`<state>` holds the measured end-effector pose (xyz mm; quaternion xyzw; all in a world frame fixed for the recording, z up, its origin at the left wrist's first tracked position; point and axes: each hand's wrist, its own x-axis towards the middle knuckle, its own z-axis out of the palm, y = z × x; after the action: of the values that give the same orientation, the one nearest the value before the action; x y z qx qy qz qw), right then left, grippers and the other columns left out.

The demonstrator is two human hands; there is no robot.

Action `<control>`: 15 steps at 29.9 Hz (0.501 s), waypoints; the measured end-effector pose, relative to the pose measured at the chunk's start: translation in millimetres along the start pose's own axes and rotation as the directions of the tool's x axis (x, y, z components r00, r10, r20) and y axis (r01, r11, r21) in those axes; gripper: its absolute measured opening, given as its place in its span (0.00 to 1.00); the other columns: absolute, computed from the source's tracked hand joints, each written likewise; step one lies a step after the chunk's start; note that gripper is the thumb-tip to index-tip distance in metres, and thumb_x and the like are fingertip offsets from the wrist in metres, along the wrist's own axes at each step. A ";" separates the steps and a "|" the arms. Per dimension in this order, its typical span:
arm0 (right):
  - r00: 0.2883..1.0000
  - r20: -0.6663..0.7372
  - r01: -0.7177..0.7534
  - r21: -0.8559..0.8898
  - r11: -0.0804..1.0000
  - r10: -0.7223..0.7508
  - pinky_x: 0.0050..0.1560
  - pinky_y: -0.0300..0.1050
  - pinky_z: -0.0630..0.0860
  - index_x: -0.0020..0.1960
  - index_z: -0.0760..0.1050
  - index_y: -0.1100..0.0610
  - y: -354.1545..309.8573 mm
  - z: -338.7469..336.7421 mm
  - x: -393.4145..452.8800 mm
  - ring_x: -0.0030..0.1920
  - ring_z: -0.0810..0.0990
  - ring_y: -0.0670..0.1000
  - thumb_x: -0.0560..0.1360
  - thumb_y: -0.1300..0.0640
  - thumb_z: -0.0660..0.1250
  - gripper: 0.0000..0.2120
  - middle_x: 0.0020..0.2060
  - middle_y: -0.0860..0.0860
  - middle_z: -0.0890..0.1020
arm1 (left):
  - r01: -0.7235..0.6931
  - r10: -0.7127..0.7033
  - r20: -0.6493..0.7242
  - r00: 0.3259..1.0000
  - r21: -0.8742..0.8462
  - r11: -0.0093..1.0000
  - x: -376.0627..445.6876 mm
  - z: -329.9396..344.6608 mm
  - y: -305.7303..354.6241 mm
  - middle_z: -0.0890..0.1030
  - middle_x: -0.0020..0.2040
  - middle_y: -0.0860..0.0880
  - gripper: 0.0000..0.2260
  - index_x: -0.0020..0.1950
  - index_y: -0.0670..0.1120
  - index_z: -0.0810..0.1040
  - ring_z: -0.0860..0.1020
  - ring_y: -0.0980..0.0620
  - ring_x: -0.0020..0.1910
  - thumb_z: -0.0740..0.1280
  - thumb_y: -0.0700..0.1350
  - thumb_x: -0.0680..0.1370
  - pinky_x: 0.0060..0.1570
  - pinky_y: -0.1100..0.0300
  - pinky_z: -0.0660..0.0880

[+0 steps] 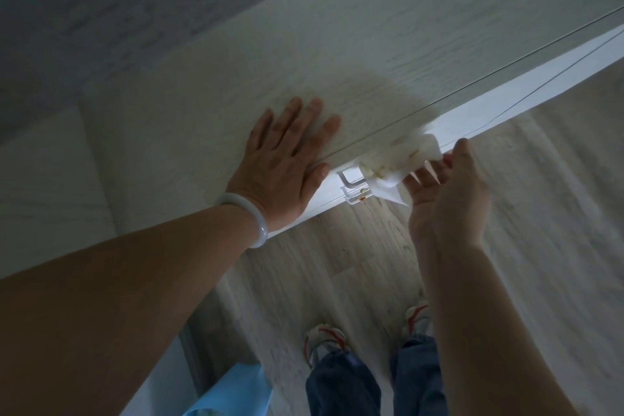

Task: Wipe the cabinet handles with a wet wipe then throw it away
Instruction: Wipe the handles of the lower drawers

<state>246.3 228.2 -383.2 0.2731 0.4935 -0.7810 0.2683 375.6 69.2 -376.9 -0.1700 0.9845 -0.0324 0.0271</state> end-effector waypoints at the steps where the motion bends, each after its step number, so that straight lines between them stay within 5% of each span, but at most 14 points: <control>1: 1.000 0.019 0.023 -0.008 1.000 -0.023 0.51 0.54 0.78 0.54 0.72 0.60 0.6 0.4 -2.6 0.42 0.82 0.52 0.78 0.58 0.63 0.07 0.44 0.53 0.80 | 0.000 0.000 0.001 1.000 0.000 1.000 -0.1 -0.1 0.0 0.55 0.78 0.49 0.24 0.78 0.54 0.54 0.54 0.48 0.77 0.47 0.55 0.81 0.73 0.45 0.55; 3: 0.990 0.054 0.139 -0.185 0.973 -0.131 0.49 0.49 0.77 0.53 0.73 0.55 8.3 1.4 -6.9 0.43 0.80 0.49 0.72 0.62 0.65 0.10 0.48 0.53 0.81 | -0.001 0.001 0.000 1.000 -0.001 1.000 -0.3 -0.3 -0.3 0.55 0.79 0.49 0.24 0.78 0.53 0.54 0.54 0.48 0.77 0.47 0.55 0.81 0.73 0.45 0.55; 6: 0.922 0.219 0.386 -0.561 0.732 -0.318 0.52 0.46 0.77 0.49 0.72 0.44 28.3 -1.9 -14.3 0.53 0.78 0.49 0.68 0.59 0.71 0.15 0.59 0.53 0.77 | -0.001 0.001 0.003 1.000 0.006 1.000 -0.3 0.2 0.3 0.55 0.78 0.49 0.25 0.78 0.53 0.54 0.54 0.48 0.77 0.47 0.55 0.81 0.73 0.44 0.55; 10: 0.850 0.299 0.497 -0.731 0.468 -0.435 0.45 0.25 0.68 0.53 0.76 0.56 47.4 2.3 -12.6 0.50 0.73 0.47 0.70 0.59 0.73 0.13 0.56 0.52 0.71 | 0.004 -0.004 0.005 1.000 0.001 1.000 -0.4 0.5 1.4 0.55 0.78 0.50 0.25 0.78 0.54 0.53 0.53 0.48 0.78 0.47 0.55 0.80 0.73 0.44 0.54; 13: 0.796 0.253 0.538 -0.713 0.450 -0.550 0.41 0.27 0.65 0.55 0.72 0.59 43.5 11.7 -4.8 0.47 0.74 0.49 0.68 0.63 0.73 0.18 0.52 0.53 0.74 | 0.009 -0.009 0.003 1.000 0.000 1.000 0.2 0.7 1.2 0.55 0.78 0.50 0.25 0.78 0.54 0.53 0.54 0.48 0.77 0.46 0.56 0.80 0.73 0.45 0.55; 15: 0.806 0.125 0.500 -0.666 0.553 -0.578 0.40 0.26 0.67 0.58 0.68 0.60 31.3 15.1 7.2 0.45 0.76 0.48 0.68 0.64 0.72 0.22 0.48 0.51 0.77 | 0.008 -0.008 0.002 1.000 -0.007 1.000 0.0 0.7 1.0 0.55 0.78 0.50 0.25 0.78 0.55 0.53 0.54 0.48 0.77 0.46 0.56 0.80 0.73 0.45 0.55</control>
<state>260.3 201.8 -402.2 0.0346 0.8132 -0.5769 0.0684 375.3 70.1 -377.7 -0.1743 0.9839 -0.0287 0.0274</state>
